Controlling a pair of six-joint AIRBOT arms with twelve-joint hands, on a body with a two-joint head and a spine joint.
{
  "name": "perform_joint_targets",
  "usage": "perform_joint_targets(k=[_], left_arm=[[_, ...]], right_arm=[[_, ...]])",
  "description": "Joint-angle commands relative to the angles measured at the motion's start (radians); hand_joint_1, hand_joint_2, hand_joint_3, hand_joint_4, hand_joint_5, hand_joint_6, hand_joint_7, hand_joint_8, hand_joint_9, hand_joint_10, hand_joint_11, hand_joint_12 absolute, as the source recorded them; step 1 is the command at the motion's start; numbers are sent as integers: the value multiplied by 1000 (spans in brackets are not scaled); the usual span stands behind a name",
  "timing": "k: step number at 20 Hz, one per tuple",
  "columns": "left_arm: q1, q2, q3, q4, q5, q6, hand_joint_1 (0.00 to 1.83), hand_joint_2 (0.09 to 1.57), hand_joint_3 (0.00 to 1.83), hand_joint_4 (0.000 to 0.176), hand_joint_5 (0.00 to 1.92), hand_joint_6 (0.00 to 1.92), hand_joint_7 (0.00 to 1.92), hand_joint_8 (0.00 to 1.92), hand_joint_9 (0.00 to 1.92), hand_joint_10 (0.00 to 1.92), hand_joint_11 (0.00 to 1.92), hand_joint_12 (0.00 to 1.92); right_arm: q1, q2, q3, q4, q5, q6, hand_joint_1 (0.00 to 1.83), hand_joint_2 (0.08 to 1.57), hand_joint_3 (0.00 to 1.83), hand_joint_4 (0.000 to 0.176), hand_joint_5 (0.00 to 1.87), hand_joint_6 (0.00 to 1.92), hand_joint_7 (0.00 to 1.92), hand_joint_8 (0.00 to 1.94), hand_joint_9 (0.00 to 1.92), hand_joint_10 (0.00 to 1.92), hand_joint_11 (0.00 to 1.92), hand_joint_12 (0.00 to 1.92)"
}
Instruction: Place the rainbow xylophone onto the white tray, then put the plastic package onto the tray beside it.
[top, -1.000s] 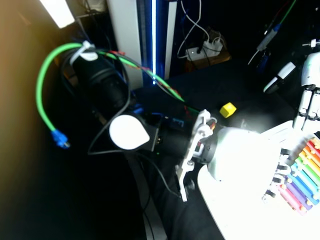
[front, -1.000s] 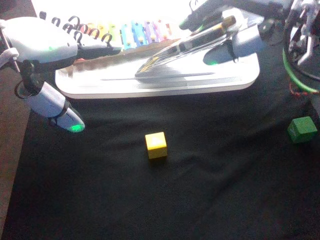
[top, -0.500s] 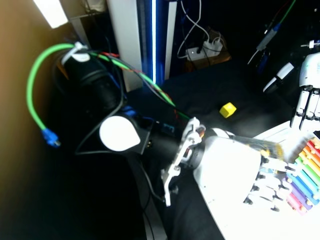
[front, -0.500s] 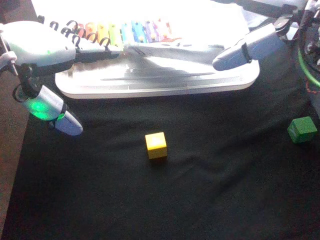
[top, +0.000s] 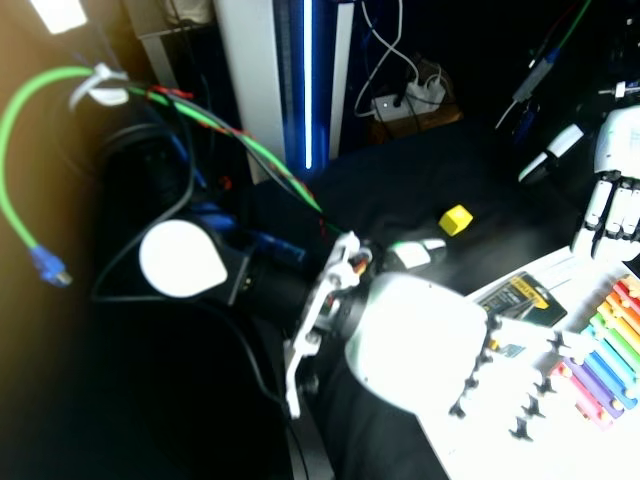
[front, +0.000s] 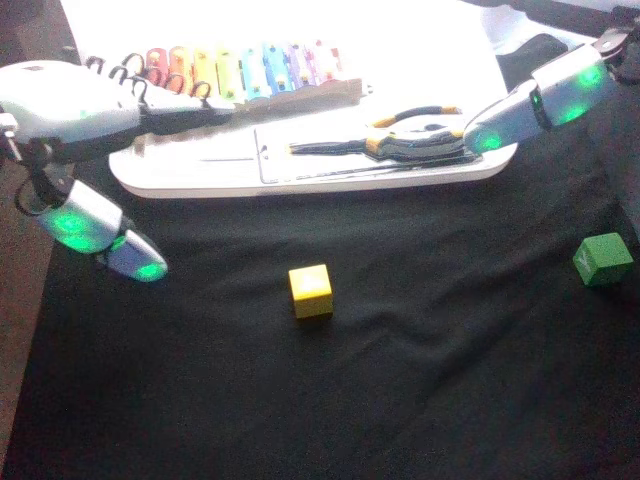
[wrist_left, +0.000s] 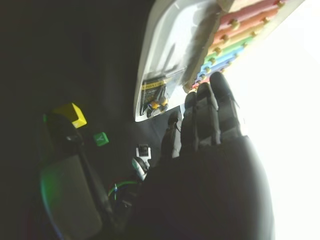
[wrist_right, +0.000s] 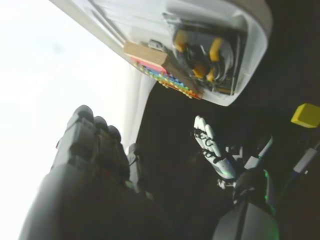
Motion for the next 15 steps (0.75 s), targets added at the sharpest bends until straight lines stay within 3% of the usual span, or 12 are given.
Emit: perform_joint_targets(k=[1,2,3,4,5,6,7,9,10,11,13,15], left_arm=[[-6,9,-4,-57,-103,34,747,800,3,109,0,0,135,5,103,16,0,183],[3,16,-7,-132,-131,83,766,800,1,101,0,0,143,7,103,18,5,135],[13,28,-9,-191,-163,118,743,803,2,161,0,0,58,6,20,3,0,26],[27,40,-14,-251,-204,142,743,803,2,161,0,0,58,6,20,3,0,26],[49,59,-23,-331,-275,168,654,803,1,155,0,0,18,6,0,0,0,0],[65,69,-30,-373,-322,181,709,816,6,106,0,0,48,16,52,19,8,4],[82,78,-39,-416,-374,197,733,820,3,89,0,0,88,8,121,15,29,18],[121,104,-68,-497,-493,230,808,822,0,43,0,0,117,8,193,1,19,386],[140,117,-84,-530,-554,242,829,814,0,58,0,0,141,8,217,6,3,533],[163,130,-102,-558,-626,248,826,814,0,49,13,3,182,13,262,18,0,656],[200,156,-134,-597,-747,256,786,826,0,60,0,0,190,8,240,3,0,527],[245,176,-164,-632,-862,267,749,808,0,61,15,3,203,6,234,3,0,634]], right_arm=[[8,16,-6,62,90,1,653,641,0,176,0,0,0,0,0,0,18,8],[8,37,-28,72,95,-13,656,642,0,176,0,0,0,0,0,0,3,1],[7,55,-49,93,103,-38,645,653,0,176,0,0,0,0,0,0,0,0],[6,71,-67,114,120,-59,645,653,0,176,0,0,0,0,0,0,0,0],[2,94,-92,155,151,-92,694,663,3,176,0,0,0,0,0,0,0,0],[-4,109,-110,173,175,-99,746,671,5,176,0,0,0,0,0,0,0,0],[-20,123,-126,207,214,-111,815,675,6,176,0,0,0,0,0,0,0,0],[-59,145,-157,295,299,-153,830,715,19,176,0,0,0,0,0,0,0,0],[-75,158,-181,333,336,-184,840,696,8,176,0,0,0,0,0,0,0,0],[-110,175,-211,395,388,-228,867,684,1,176,0,0,0,0,0,0,0,0],[-155,197,-249,467,475,-268,794,648,0,176,0,0,0,0,0,0,0,0],[-200,211,-275,521,553,-286,717,621,0,176,0,0,0,0,0,0,6,2]])
